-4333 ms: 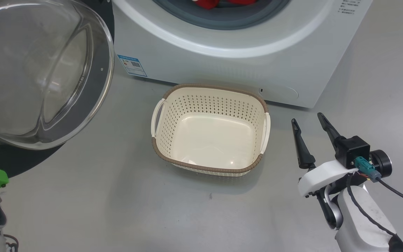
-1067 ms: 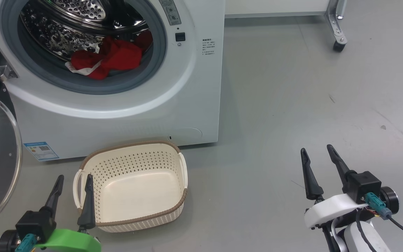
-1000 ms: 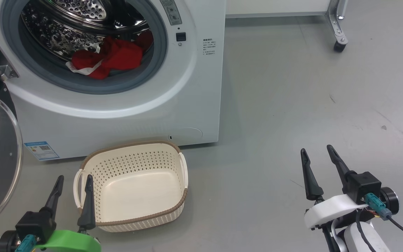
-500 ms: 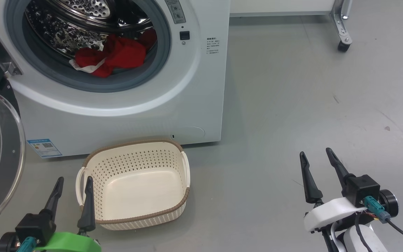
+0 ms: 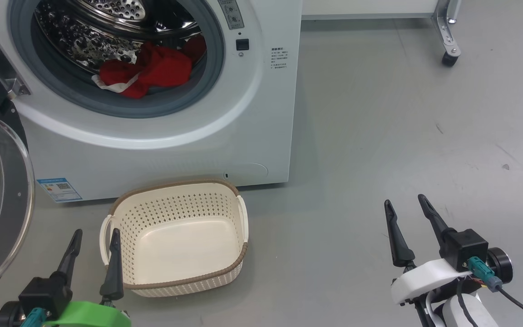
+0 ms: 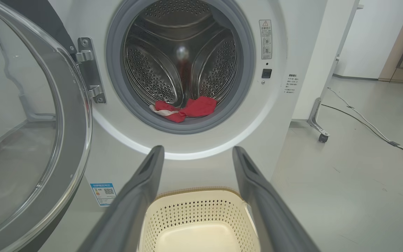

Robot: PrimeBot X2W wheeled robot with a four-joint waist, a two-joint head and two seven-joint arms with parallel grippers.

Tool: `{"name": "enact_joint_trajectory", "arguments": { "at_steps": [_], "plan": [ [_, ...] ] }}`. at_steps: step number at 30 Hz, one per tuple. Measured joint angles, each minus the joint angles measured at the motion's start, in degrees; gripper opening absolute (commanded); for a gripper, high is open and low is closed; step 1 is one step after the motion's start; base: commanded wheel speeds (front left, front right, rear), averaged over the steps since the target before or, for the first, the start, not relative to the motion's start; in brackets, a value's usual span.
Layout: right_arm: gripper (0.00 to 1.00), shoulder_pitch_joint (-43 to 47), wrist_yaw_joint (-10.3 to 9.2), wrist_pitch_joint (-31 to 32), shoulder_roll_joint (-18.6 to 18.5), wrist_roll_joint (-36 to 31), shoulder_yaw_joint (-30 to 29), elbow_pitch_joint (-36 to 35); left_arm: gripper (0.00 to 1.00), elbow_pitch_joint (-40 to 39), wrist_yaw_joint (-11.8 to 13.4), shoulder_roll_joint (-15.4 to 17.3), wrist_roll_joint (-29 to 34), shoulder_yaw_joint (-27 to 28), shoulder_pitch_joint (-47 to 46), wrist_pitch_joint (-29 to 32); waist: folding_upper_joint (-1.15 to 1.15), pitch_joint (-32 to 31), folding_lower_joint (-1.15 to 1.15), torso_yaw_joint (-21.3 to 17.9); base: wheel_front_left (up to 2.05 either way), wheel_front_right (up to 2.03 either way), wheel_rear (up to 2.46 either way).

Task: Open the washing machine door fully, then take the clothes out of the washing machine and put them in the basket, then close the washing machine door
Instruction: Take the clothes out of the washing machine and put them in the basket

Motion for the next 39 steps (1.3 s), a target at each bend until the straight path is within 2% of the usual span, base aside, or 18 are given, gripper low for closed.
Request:
{"name": "enact_joint_trajectory", "arguments": {
  "at_steps": [39],
  "plan": [
    [1.00, 0.61, -0.35, 0.00, 0.01, 0.62, 0.75, 0.08, 1.00, -0.97, 1.27, -0.03, -0.57, 0.63, 0.01, -0.01, 0.00, 0.25, 0.00, 1.25, 0.86, -0.86, 0.00]
  ]
}}
